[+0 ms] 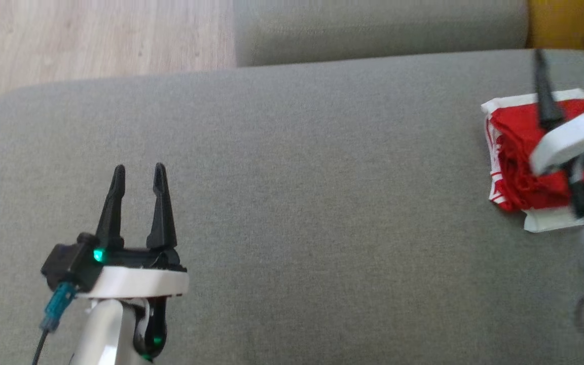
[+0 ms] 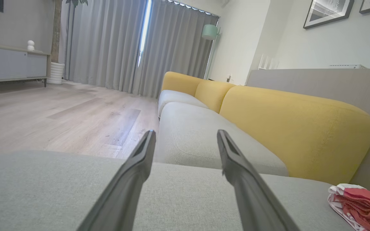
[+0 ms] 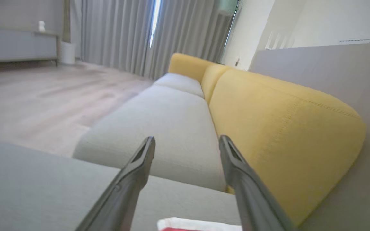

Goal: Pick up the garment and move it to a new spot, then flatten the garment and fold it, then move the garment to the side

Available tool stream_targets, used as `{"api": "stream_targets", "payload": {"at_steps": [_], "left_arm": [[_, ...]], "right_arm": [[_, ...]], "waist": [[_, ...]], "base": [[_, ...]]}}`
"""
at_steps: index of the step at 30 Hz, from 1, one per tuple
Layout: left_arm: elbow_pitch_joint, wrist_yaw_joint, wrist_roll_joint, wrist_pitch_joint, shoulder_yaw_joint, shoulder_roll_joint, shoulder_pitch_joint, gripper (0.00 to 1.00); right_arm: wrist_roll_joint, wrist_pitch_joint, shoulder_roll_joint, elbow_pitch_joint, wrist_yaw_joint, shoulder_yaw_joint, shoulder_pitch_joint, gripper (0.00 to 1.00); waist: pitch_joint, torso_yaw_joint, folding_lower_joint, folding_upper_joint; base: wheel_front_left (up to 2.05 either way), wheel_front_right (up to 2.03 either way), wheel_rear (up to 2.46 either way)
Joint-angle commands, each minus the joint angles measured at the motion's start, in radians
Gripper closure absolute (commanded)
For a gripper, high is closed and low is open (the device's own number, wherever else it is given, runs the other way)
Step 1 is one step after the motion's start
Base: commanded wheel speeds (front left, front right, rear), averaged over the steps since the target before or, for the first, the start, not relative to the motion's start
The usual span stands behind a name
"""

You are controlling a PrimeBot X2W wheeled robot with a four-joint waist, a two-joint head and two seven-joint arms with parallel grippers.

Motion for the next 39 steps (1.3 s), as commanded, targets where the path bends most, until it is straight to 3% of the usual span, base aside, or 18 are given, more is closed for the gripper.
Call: {"api": "stream_targets", "payload": {"at_steps": [1, 5, 9, 15, 23, 39], "left_arm": [[-0.036, 0.002, 0.009, -0.008, 0.038, 0.008, -0.011, 0.0], [-0.043, 0.008, 0.006, -0.008, 0.054, 0.008, 0.015, 0.0], [-0.047, 0.012, 0.004, -0.008, 0.051, 0.008, 0.048, 0.0], [-0.047, 0.022, 0.001, -0.008, 0.046, 0.008, 0.085, 0.0], [-0.017, 0.035, -0.025, -0.008, 0.045, 0.008, 0.115, 0.0], [-0.004, 0.015, -0.036, -0.008, 0.066, 0.008, 0.133, 0.0]], "right_arm": [[0.012, -0.021, 0.034, -0.062, -0.001, 0.004, 0.004, 0.0], [0.054, -0.062, 0.181, -0.138, -0.001, -0.031, 0.084, 0.0], [0.101, -0.105, 0.239, -0.17, -0.001, -0.044, 0.166, 0.0], [0.212, -0.191, 0.247, -0.136, -0.001, 0.005, 0.306, 0.0], [0.214, -0.236, 0.247, -0.083, -0.001, 0.047, 0.426, 0.0], [0.2, -0.238, 0.247, -0.139, -0.001, 0.061, 0.44, 0.0]], "waist": [[-0.023, -0.006, 0.0002, 0.0], [-0.045, -0.008, 0.0002, 0.0], [-0.065, -0.006, 0.0002, 0.0], [-0.083, 0.003, 0.0002, 0.0], [-0.093, 0.01, 0.0002, 0.0], [-0.092, 0.002, 0.0002, 0.0]], "base": [[0.0, 0.0, 0.0], [0.0, 0.0, 0.0], [0.0, 0.0, 0.0], [0.0, 0.0, 0.0], [0.0, 0.0, 0.0], [0.0, 0.0, 0.0]]}}
